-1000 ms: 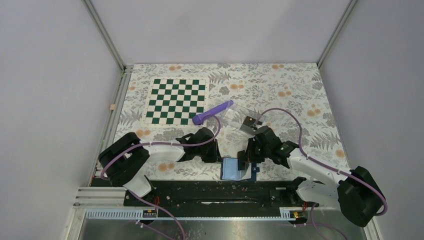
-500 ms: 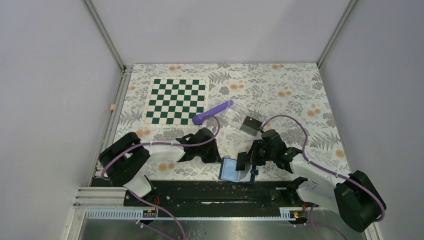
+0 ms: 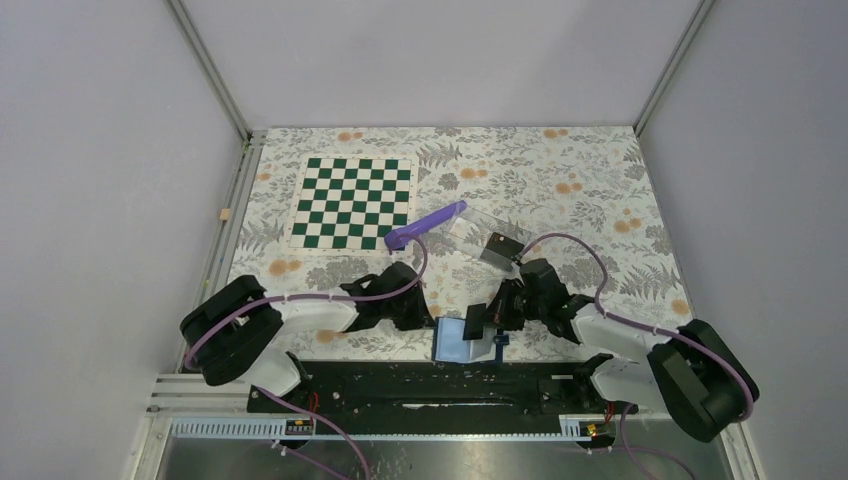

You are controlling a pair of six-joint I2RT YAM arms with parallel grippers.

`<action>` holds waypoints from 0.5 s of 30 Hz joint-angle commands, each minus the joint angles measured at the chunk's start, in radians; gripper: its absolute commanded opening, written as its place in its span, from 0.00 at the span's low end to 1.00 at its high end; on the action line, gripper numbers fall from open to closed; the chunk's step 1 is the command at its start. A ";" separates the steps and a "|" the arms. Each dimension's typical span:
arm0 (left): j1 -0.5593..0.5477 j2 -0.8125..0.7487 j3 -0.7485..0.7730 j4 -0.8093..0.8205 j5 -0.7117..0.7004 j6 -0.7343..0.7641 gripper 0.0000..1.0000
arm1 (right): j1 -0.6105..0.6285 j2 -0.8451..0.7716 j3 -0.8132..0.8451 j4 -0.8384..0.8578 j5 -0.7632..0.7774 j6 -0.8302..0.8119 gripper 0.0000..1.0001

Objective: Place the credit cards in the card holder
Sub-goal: Insert the credit card into the card holder.

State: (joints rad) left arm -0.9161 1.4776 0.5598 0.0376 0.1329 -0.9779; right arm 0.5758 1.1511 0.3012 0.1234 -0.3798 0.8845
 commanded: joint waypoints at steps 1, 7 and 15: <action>-0.005 -0.014 -0.061 -0.099 -0.074 -0.017 0.00 | -0.003 0.099 -0.018 0.151 -0.050 0.044 0.00; -0.002 -0.050 -0.087 -0.126 -0.108 -0.041 0.00 | -0.002 0.191 -0.016 0.271 -0.090 0.077 0.00; 0.012 -0.122 -0.146 -0.141 -0.128 -0.074 0.00 | -0.002 0.233 -0.008 0.315 -0.107 0.102 0.00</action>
State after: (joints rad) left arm -0.9104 1.3617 0.4679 0.0135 0.0669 -1.0481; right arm 0.5694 1.3647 0.2962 0.4053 -0.4915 0.9798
